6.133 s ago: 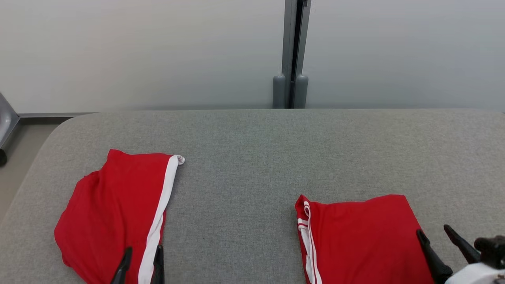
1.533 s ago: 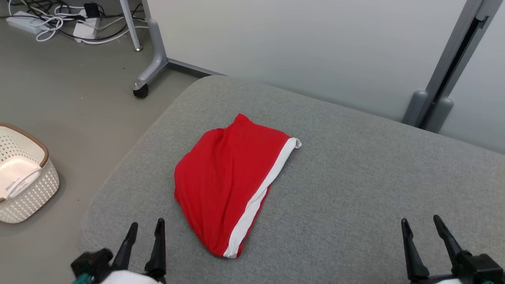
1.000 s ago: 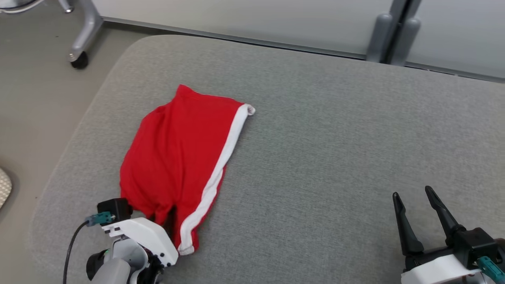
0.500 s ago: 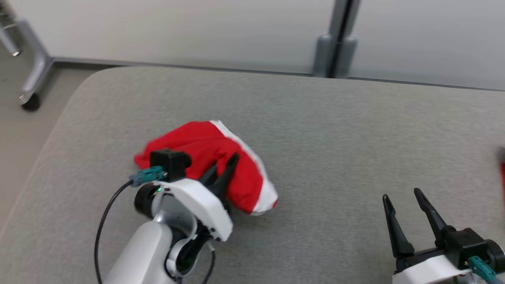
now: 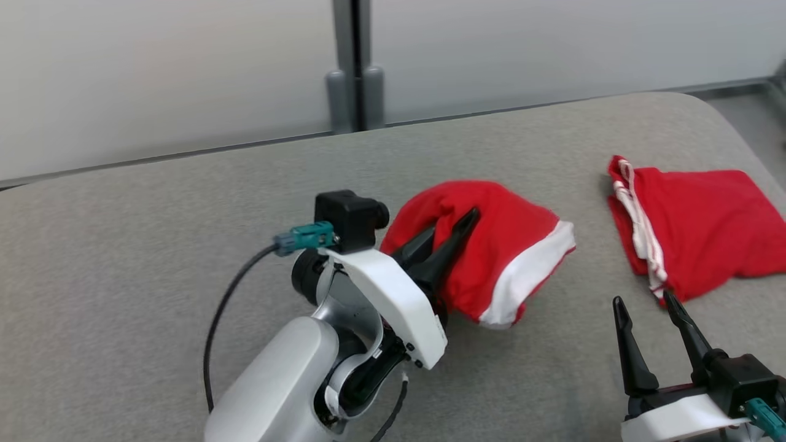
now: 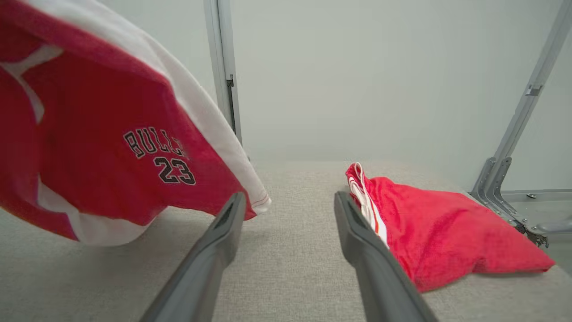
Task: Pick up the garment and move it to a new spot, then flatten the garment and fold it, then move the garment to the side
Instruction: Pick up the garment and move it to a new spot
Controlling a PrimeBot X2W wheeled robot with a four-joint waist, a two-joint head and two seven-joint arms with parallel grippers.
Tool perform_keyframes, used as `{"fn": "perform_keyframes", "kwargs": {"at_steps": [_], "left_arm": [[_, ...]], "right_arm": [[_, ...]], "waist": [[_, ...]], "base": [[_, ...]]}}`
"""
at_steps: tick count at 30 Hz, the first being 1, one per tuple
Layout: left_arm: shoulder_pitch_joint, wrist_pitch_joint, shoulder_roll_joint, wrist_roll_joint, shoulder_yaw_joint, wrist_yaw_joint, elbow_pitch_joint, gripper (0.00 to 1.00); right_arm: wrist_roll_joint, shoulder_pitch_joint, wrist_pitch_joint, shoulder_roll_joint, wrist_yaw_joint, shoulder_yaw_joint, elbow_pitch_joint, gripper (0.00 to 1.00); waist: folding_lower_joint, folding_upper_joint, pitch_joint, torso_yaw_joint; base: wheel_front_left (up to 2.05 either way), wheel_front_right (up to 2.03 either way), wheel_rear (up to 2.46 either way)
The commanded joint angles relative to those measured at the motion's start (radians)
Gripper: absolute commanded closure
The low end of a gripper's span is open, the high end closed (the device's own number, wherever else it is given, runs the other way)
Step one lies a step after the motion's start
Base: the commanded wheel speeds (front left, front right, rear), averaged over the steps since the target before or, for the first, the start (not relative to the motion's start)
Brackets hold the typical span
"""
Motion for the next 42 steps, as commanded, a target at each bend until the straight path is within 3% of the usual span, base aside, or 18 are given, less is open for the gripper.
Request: {"fn": "perform_keyframes", "kwargs": {"at_steps": [1,3,8,12,17,18,19,20,24,30,34,37,40,42], "left_arm": [[-0.001,-0.001,0.01,0.023,-0.006,0.016,0.041,1.0],[0.037,0.0,0.023,0.028,-0.019,0.023,0.113,1.0],[0.133,0.046,0.089,0.019,-0.065,-0.009,0.323,1.0],[0.154,0.039,0.126,0.041,-0.089,-0.031,0.472,1.0],[0.133,-0.021,0.141,0.05,-0.078,-0.054,0.555,1.0],[0.125,-0.039,0.14,0.054,-0.074,-0.056,0.561,0.77],[0.12,-0.056,0.14,0.059,-0.073,-0.061,0.564,0.27],[0.12,-0.074,0.137,0.061,-0.072,-0.067,0.563,0.0],[0.165,-0.164,0.154,0.067,-0.053,-0.058,0.514,0.0],[0.339,-0.365,0.222,0.098,0.031,0.083,0.335,0.0],[0.444,-0.488,0.256,0.152,0.099,0.153,0.231,0.0],[0.504,-0.502,0.248,0.227,0.169,0.166,0.169,0.0],[0.556,-0.502,0.221,0.27,0.24,0.155,0.13,0.0],[0.597,-0.502,0.189,0.323,0.314,0.125,0.089,0.0]], "right_arm": [[0.009,0.007,-0.005,-0.002,0.0,-0.004,-0.001,0.0],[0.016,0.009,-0.005,-0.002,0.0,0.0,0.001,0.0],[0.029,0.024,-0.005,-0.002,0.0,-0.003,0.005,0.0],[0.026,0.021,-0.005,-0.002,0.0,-0.007,0.012,0.0],[0.024,0.021,-0.005,-0.003,0.0,-0.011,0.018,0.0],[0.023,0.022,-0.005,-0.003,0.0,-0.011,0.02,0.0],[0.02,0.023,-0.005,-0.003,0.0,-0.01,0.022,0.0],[0.019,0.026,-0.005,-0.003,0.0,-0.007,0.022,0.0],[0.008,0.044,-0.005,-0.004,0.0,-0.015,0.016,0.0],[-0.018,0.084,-0.005,-0.003,0.0,-0.053,-0.025,0.0],[-0.023,0.118,-0.005,-0.007,0.0,-0.099,-0.051,0.0],[-0.034,0.137,-0.005,-0.009,0.0,-0.134,-0.066,0.0],[-0.038,0.146,-0.005,-0.009,0.0,-0.148,-0.073,0.0],[-0.042,0.152,-0.005,-0.007,0.0,-0.158,-0.074,0.0]], "waist": [[0.0,-0.0001,0.009,-0.05],[0.0,-0.0001,0.016,-0.068],[0.0,-0.0001,0.03,-0.068],[0.0,-0.0001,0.039,-0.044],[0.0,-0.0001,0.03,0.006],[0.0,-0.0001,0.027,0.017],[0.0,-0.0001,0.023,0.026],[0.0,-0.0001,0.016,0.034],[0.0,-0.0001,-0.028,0.055],[0.0,-0.0001,-0.076,0.094],[0.0,-0.0001,-0.087,0.138],[0.0,-0.0001,-0.092,0.172],[0.0,-0.0001,-0.092,0.188],[0.0,-0.0001,-0.092,0.196]], "base": [[0.0,0.0,0.0],[0.0,0.0,0.0],[0.0,0.0,0.0],[0.0,0.0,0.0],[0.0,0.0,0.0],[0.0,0.0,0.0],[0.0,0.0,0.0],[0.0,0.0,0.0],[0.0,0.0,0.0],[0.0,0.0,0.0],[0.0,0.0,0.0],[0.0,0.0,0.0],[0.0,0.0,0.0],[0.0,0.0,0.0]]}}
